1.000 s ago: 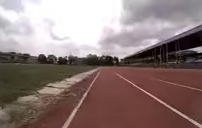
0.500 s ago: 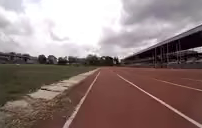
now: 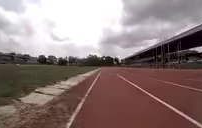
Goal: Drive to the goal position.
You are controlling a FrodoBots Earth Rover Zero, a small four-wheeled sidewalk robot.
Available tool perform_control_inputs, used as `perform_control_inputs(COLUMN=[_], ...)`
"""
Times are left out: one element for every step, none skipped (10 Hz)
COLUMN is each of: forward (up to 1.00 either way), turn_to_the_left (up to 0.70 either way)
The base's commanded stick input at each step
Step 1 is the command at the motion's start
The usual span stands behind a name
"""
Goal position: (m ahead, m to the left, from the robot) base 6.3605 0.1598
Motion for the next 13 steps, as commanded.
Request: perform_control_inputs(forward=[0.60, 0.60, 0.60, 0.60, 0.60, 0.60, 0.60, 0.60, 0.60, 0.60, 0.60, 0.60, 0.60], turn_to_the_left=[-0.02, -0.02, -0.02, -0.02, -0.02, -0.02, -0.02, -0.02, -0.02, -0.02, -0.02, -0.02, -0.02])
